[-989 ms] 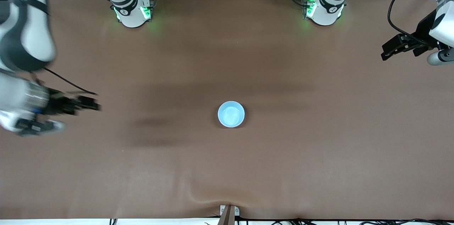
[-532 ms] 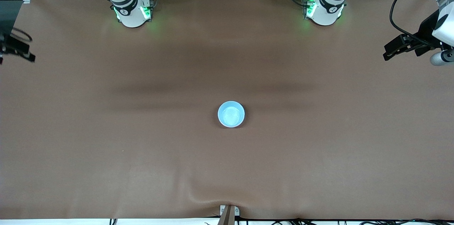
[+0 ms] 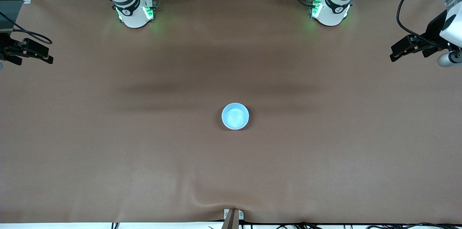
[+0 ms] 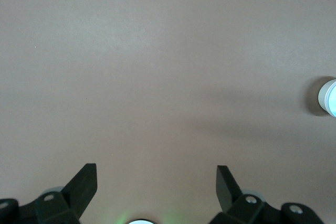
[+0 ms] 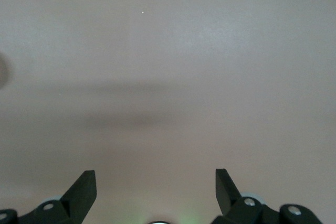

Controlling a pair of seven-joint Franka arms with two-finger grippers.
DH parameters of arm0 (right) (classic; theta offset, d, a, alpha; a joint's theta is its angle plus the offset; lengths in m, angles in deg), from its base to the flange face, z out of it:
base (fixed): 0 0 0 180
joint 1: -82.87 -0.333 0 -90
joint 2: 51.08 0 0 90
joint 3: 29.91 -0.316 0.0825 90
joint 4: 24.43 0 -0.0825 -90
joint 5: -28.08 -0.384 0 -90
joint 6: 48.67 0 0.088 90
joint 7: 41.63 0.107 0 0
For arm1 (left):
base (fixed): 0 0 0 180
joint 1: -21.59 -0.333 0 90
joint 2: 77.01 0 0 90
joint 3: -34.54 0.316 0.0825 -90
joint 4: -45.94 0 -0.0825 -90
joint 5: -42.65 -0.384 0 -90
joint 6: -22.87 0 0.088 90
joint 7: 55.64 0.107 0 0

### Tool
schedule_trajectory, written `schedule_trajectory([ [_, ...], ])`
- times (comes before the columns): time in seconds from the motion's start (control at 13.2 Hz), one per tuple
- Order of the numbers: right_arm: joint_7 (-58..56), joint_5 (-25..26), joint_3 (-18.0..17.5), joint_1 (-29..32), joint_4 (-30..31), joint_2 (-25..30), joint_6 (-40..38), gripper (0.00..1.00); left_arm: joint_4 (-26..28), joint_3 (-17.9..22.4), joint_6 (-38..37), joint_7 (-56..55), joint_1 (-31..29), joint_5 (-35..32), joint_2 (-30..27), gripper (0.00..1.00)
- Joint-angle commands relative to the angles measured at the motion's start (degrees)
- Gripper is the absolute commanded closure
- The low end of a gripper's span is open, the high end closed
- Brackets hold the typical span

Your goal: Stack pink and blue bowls on white bowl

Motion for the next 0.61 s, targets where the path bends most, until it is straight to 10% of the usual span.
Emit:
schedule_trajectory([
  [0.0,1.3,0.8,0.0,-0.5,5.2,5.0,2.6,0.00,1.5,-0.3,1.1,1.4,-0.4,-0.7,-1.6,0.00],
  [0.53,1.2,1.2,0.2,-0.3,0.9,4.2,1.9,0.00,-0.5,-0.2,1.1,1.1,-0.3,0.2,-1.0,0.00],
])
